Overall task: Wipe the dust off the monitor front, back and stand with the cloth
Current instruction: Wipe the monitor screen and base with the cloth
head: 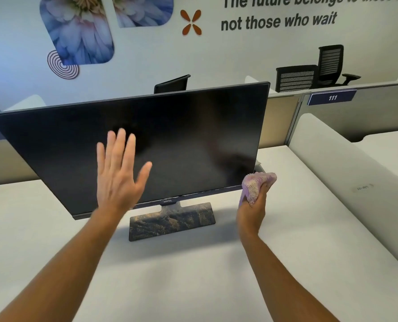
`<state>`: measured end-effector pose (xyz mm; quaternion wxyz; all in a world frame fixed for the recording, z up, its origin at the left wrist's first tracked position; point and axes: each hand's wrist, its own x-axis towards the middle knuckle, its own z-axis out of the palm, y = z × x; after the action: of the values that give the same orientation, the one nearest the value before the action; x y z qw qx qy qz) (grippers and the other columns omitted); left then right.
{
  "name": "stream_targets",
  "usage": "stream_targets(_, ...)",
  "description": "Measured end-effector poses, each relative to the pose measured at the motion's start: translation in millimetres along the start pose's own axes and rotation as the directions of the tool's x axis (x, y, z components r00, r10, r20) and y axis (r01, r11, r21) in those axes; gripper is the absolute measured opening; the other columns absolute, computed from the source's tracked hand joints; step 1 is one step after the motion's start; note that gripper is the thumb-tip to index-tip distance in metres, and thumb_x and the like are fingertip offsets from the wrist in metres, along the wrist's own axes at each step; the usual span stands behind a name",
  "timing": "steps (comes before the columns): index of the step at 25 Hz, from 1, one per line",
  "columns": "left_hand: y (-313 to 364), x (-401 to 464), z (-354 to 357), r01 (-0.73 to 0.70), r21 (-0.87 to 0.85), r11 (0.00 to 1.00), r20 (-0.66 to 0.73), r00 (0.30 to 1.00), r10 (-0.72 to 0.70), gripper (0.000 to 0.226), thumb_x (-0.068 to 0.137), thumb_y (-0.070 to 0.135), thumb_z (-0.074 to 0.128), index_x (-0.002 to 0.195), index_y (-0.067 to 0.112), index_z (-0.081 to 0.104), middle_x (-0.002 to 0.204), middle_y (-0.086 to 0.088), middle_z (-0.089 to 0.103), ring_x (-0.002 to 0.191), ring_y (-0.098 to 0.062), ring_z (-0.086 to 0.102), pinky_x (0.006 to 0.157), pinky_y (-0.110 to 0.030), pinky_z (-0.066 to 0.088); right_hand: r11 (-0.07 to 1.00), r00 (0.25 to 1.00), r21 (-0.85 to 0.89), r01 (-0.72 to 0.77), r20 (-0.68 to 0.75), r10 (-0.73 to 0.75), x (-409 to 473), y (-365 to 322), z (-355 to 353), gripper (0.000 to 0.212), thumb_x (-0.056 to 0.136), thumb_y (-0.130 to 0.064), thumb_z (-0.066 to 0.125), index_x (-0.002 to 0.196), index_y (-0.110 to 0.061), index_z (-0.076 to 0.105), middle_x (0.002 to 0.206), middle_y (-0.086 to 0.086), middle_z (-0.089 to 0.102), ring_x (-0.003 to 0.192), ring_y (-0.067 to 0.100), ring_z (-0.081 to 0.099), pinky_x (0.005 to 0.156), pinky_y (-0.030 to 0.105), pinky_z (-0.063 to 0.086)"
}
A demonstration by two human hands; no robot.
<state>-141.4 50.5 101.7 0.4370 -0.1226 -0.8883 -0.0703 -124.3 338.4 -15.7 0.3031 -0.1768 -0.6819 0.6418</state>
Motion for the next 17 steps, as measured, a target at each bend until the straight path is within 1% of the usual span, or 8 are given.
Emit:
stream_targets(1, 5.0, -24.0, 6.3, 0.023, -0.045, 0.999, 0.058, 0.998, -0.020, 0.064, 0.099, 0.045, 0.044, 0.150, 0.008, 0.030, 0.160, -0.012, 0.022, 0.149, -0.028, 0.012, 0.120, -0.050, 0.010, 0.999, 1.000, -0.037, -0.012, 0.007, 0.013, 2.3, 4.9, -2.2, 0.070, 0.097, -0.010, 0.054, 0.149, -0.038, 0.017, 0.157, 0.001, 0.030, 0.140, 0.024, 0.036, 0.111, 0.026, 0.035)
stream_targets(2, 9.7, -49.0, 12.1, 0.050, -0.085, 0.995, 0.136, 0.990, -0.038, 0.063, 0.098, 0.046, 0.042, 0.148, 0.008, 0.034, 0.158, -0.011, 0.025, 0.149, -0.026, 0.013, 0.121, -0.049, 0.011, 0.998, 1.000, -0.070, -0.004, 0.012, 0.005, 3.0, 8.8, -3.2, 0.071, 0.095, -0.006, 0.057, 0.151, -0.033, 0.021, 0.157, 0.002, 0.031, 0.140, 0.024, 0.037, 0.111, 0.031, 0.037)
stream_targets(5, 19.7, -116.6, 23.9, 0.124, -0.153, 0.980, 0.401, 0.914, -0.053, 0.065, 0.098, 0.055, 0.031, 0.143, 0.011, 0.045, 0.156, -0.007, 0.033, 0.148, -0.022, 0.016, 0.120, -0.046, 0.015, 0.975, 0.993, -0.188, 0.119, 0.038, -0.113, 3.0, 13.3, -2.8, 0.067, 0.091, 0.000, 0.061, 0.150, -0.017, 0.034, 0.155, 0.006, 0.034, 0.138, 0.025, 0.040, 0.107, 0.033, 0.042)
stream_targets(8, 21.7, -167.2, 31.4, 0.216, -0.117, 0.969, 0.586, 0.803, -0.108, 0.075, 0.095, 0.062, 0.021, 0.147, 0.013, 0.038, 0.157, -0.001, 0.023, 0.147, -0.019, 0.011, 0.119, -0.043, 0.015, 0.900, 0.973, -0.370, 0.230, 0.099, -0.207, -1.6, 17.0, 4.9, 0.058, 0.088, 0.000, 0.065, 0.142, -0.005, 0.045, 0.149, 0.015, 0.042, 0.131, 0.034, 0.047, 0.103, 0.037, 0.046)
stream_targets(11, 14.4, -199.5, 36.9, 0.337, -0.061, 0.940, 0.672, 0.710, -0.211, 0.079, 0.092, 0.065, 0.017, 0.152, 0.015, 0.025, 0.157, 0.007, 0.005, 0.149, -0.015, 0.004, 0.120, -0.034, 0.004, 0.824, 0.952, -0.479, 0.303, 0.191, -0.239, -12.9, 14.4, 14.6, 0.059, 0.085, -0.005, 0.071, 0.139, -0.007, 0.049, 0.142, 0.015, 0.049, 0.124, 0.034, 0.053, 0.097, 0.037, 0.051)
stream_targets(13, 10.1, -212.7, 40.1, 0.363, -0.031, 0.931, 0.711, 0.663, -0.234, 0.084, 0.088, 0.067, 0.011, 0.154, 0.015, 0.022, 0.160, 0.003, 0.009, 0.150, -0.015, 0.005, 0.121, -0.032, 0.001, 0.779, 0.944, -0.536, 0.326, 0.227, -0.239, -21.7, 10.9, 20.9, 0.060, 0.083, -0.008, 0.074, 0.138, -0.010, 0.050, 0.139, 0.014, 0.050, 0.123, 0.032, 0.052, 0.092, 0.041, 0.055)
stream_targets(15, 9.6, -222.9, 41.2, 0.393, -0.004, 0.919, 0.726, 0.634, -0.268, 0.086, 0.087, 0.066, 0.011, 0.153, 0.013, 0.026, 0.161, -0.002, 0.018, 0.150, -0.016, 0.008, 0.122, -0.032, 0.003, 0.714, 0.916, -0.575, 0.400, 0.279, -0.289, -35.2, 7.8, 29.3, 0.060, 0.080, -0.004, 0.074, 0.135, -0.009, 0.054, 0.138, 0.015, 0.052, 0.125, 0.035, 0.050, 0.093, 0.046, 0.052)
stream_targets(17, 11.0, -231.5, 40.5, 0.437, 0.005, 0.899, 0.703, 0.638, -0.314, 0.085, 0.087, 0.065, 0.016, 0.150, 0.010, 0.032, 0.159, -0.005, 0.025, 0.149, -0.018, 0.013, 0.121, -0.033, 0.007, 0.638, 0.839, -0.549, 0.540, 0.416, -0.352, -52.7, 4.8, 42.0, 0.058, 0.074, 0.004, 0.068, 0.131, -0.009, 0.060, 0.136, 0.016, 0.055, 0.126, 0.039, 0.049, 0.095, 0.050, 0.049)
